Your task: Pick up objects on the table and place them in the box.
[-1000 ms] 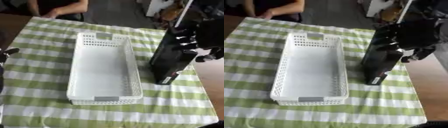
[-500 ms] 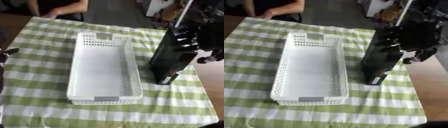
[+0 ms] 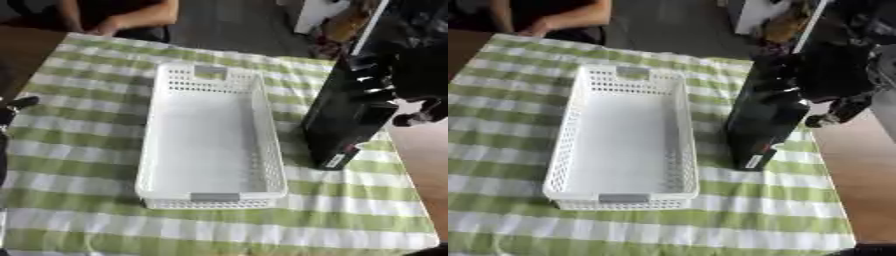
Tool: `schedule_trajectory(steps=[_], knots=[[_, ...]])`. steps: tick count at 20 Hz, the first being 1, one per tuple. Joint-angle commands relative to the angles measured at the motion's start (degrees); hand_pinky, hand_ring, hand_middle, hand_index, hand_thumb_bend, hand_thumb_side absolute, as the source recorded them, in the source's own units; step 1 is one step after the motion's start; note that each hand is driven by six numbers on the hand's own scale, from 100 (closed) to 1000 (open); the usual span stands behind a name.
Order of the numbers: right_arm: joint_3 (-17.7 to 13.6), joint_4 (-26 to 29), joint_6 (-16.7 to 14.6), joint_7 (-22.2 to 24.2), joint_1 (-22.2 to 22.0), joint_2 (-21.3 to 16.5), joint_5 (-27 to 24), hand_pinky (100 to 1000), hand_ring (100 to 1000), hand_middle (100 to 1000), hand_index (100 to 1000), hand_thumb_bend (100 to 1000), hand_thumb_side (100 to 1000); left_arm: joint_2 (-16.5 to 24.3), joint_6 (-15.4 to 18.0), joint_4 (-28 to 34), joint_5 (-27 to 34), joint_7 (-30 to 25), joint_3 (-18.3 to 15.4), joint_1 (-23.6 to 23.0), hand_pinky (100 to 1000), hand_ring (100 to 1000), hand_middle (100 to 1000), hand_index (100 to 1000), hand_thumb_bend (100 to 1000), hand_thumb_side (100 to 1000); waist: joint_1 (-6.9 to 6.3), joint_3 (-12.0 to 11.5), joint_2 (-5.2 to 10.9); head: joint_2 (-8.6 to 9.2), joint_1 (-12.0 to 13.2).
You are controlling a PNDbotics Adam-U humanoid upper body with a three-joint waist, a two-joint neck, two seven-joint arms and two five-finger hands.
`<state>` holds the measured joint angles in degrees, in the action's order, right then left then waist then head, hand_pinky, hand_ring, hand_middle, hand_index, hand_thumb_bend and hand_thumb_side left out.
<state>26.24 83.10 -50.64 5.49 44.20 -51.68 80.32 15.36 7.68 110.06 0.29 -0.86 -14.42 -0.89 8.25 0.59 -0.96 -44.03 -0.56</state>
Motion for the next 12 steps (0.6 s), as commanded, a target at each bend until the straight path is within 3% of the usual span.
schedule_trajectory(steps=[1,12], knots=[[-0.68,-0.55,0.04,-0.51,1.55,-0.74,0.55,1000,1000,1000,1000,411,336,1.02,0.11,0.59,0.23,-0.26,0.22,0.45,779,1000,1000,896,177,1000,-0.38,-0.04,0.36,0.63,-0.49],[-0.35,-3.25,-0.16,-1.30,2.43,0.58,2.18,1000,1000,1000,1000,372,332,0.98,0.13,0.60,0.24,-0.31,0.22,0.46,779,1000,1000,895,178,1000,-0.41,-0.22,0.32,0.67,-0.57]])
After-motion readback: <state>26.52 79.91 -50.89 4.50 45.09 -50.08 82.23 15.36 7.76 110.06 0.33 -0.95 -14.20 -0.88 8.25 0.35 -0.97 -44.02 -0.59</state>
